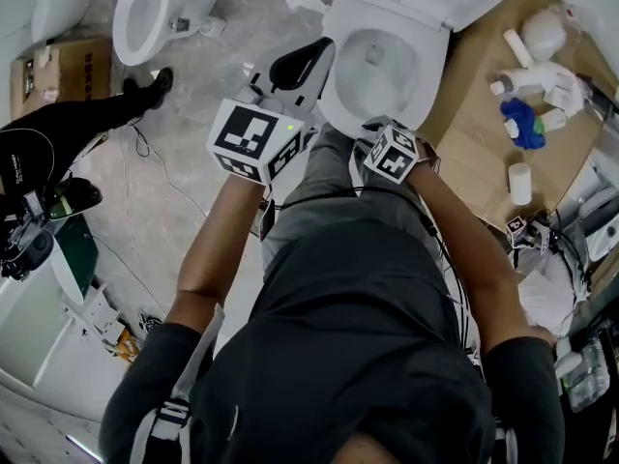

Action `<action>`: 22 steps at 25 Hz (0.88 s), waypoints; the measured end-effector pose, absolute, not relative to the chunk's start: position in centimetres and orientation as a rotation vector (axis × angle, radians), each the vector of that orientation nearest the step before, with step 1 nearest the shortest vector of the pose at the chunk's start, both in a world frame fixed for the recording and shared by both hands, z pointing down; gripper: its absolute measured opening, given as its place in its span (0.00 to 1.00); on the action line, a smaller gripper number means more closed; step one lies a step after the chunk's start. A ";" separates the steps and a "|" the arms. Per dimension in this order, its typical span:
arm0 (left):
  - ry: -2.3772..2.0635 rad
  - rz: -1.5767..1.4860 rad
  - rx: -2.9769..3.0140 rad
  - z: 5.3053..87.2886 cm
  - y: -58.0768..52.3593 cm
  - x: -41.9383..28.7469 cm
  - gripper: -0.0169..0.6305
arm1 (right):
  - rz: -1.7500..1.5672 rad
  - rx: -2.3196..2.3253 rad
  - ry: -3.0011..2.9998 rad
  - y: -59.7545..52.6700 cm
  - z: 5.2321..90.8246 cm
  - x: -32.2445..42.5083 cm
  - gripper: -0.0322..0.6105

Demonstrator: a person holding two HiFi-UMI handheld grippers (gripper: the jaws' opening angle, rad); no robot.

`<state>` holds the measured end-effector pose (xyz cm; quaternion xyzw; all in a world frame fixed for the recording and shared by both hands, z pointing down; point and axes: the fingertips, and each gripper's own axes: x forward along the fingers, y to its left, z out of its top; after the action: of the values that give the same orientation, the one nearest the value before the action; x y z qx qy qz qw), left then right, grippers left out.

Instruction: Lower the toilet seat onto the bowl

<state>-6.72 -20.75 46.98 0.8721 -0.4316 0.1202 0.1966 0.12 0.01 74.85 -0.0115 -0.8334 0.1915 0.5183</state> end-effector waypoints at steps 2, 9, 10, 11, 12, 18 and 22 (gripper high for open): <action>-1.203 0.347 2.430 47.7 -20.6 -6.9 0.03 | 0.469 -0.052 -1.989 0.7 75.8 -0.1 0.25; -1.184 0.388 2.373 51.1 -20.1 -7.1 0.03 | 0.527 -0.114 -1.953 2.5 79.2 -0.5 0.25; -1.181 0.393 2.364 51.6 -20.0 -7.2 0.03 | 0.533 -0.123 -1.947 2.7 79.7 -0.5 0.24; -1.179 0.399 2.356 52.1 -20.0 -7.2 0.03 | 0.537 -0.134 -1.940 2.9 80.2 -0.6 0.24; -1.177 0.404 2.350 52.5 -19.9 -7.3 0.03 | 0.540 -0.146 -1.932 3.1 80.7 -0.6 0.24; -1.174 0.419 2.319 54.8 -19.5 -8.1 0.03 | 0.580 -0.166 -1.879 4.2 84.2 -0.7 0.20; -1.154 0.444 2.297 56.8 -18.8 -8.5 0.03 | 0.626 -0.142 -1.850 4.6 86.7 -0.9 0.16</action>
<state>-8.54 -18.85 56.81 0.8495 -0.4267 0.1642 0.2634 -0.85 4.58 86.71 -0.0604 -0.7841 0.2654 0.5578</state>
